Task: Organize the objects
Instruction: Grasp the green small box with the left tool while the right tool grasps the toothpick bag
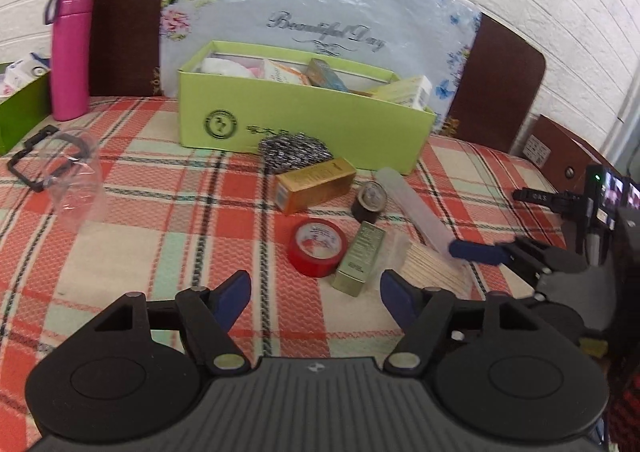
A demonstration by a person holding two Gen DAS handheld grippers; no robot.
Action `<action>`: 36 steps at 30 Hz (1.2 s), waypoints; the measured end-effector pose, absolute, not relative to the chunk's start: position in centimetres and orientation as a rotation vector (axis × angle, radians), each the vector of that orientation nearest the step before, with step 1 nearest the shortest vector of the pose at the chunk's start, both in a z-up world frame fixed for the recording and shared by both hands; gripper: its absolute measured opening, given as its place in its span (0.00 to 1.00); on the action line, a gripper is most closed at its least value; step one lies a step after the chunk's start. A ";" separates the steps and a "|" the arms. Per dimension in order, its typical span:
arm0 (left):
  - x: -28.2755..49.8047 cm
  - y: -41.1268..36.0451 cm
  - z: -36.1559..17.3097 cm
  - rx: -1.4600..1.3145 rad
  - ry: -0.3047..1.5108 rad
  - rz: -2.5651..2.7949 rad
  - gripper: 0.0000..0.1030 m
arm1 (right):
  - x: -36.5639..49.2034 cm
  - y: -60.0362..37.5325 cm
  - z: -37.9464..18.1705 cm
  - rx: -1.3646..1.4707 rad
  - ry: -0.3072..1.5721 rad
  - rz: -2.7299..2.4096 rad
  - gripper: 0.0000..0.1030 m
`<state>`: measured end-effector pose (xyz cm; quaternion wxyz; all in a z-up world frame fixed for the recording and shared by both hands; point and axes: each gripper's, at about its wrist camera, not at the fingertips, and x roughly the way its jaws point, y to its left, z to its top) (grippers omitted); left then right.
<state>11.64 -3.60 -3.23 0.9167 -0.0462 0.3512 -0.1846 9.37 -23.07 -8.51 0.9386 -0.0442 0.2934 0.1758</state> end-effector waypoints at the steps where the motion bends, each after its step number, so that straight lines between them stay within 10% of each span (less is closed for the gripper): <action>1: 11.8 -3.9 -3.4 -0.089 0.727 -0.392 0.67 | 9.5 -23.1 -8.5 -0.097 0.602 0.358 0.80; 6: 12.8 -5.7 -5.2 -0.052 0.755 -0.425 0.64 | 8.3 -23.7 -8.6 -0.134 0.652 0.369 0.48; 10: 13.7 -6.4 -6.1 -0.044 0.759 -0.420 0.64 | 6.0 -24.4 -8.5 -0.087 0.658 0.383 0.42; 20: 16.6 -8.5 -6.8 -0.042 0.743 -0.408 0.59 | 0.6 -24.2 -8.0 0.006 0.663 0.364 0.42; 25: 16.8 -9.1 -6.7 0.008 0.738 -0.445 0.25 | -0.5 -22.8 -8.0 -0.056 0.655 0.348 0.48; 36: 9.6 -4.1 -6.1 0.037 0.822 -0.411 0.23 | -1.3 -20.2 -7.8 -0.083 0.674 0.351 0.62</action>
